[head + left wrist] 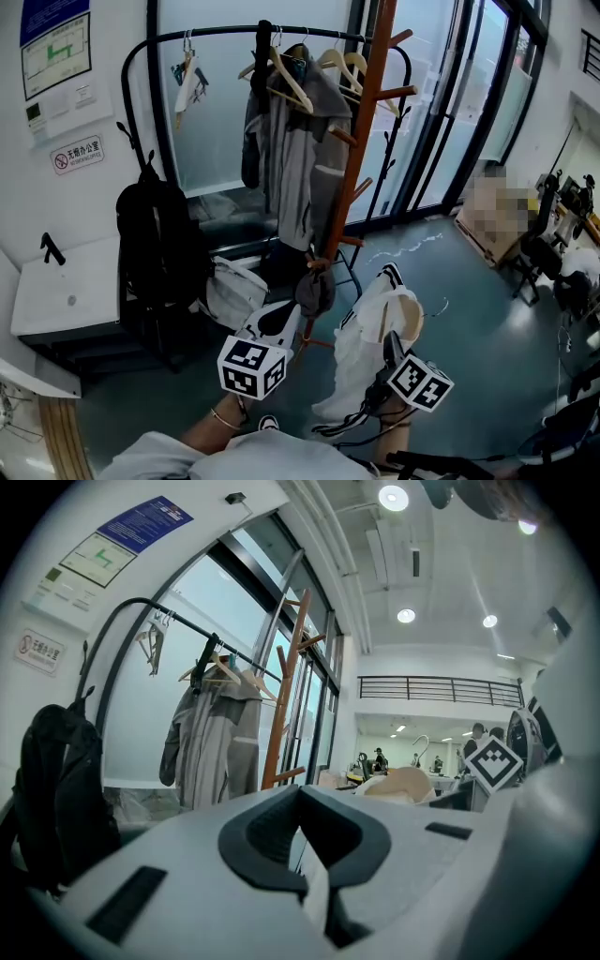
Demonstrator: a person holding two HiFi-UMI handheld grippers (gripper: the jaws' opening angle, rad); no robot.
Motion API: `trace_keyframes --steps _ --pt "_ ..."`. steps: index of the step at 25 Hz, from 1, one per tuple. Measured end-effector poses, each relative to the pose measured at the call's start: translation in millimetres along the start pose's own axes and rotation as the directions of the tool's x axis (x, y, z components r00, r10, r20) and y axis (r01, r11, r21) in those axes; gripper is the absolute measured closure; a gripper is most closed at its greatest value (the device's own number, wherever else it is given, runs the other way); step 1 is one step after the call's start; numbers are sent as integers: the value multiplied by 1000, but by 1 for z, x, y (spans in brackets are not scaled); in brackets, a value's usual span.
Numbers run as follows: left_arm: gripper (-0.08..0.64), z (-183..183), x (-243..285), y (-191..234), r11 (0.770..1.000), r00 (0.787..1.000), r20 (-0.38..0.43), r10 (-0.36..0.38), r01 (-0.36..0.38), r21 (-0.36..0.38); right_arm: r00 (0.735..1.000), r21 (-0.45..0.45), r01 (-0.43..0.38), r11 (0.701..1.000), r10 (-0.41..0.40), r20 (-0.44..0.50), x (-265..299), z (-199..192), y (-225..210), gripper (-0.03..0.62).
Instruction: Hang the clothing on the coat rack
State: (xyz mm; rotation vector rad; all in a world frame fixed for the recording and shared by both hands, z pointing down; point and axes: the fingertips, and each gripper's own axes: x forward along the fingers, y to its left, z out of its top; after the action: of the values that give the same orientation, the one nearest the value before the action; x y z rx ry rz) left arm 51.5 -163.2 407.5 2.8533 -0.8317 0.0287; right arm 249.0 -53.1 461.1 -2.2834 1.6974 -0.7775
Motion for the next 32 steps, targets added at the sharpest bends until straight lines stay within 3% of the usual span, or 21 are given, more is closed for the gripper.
trace_keyframes --steps 7,13,18,26,32 --pt "552 22 44 43 1000 999 36 -1 1 6 1000 2 12 1000 -12 23 52 21 5 555" --pt "552 11 73 59 999 1000 26 -5 6 -34 997 -3 42 999 -42 58 70 36 -4 555" --pt "552 1 92 63 998 1000 8 5 -5 -64 999 -25 37 999 -37 15 92 40 -11 555" --pt "552 19 111 79 995 997 28 72 -70 -72 998 -59 -20 998 16 -57 127 50 -8 555" --pt "552 12 122 73 995 997 14 72 -70 -75 997 -71 -27 997 22 -71 135 53 -18 555"
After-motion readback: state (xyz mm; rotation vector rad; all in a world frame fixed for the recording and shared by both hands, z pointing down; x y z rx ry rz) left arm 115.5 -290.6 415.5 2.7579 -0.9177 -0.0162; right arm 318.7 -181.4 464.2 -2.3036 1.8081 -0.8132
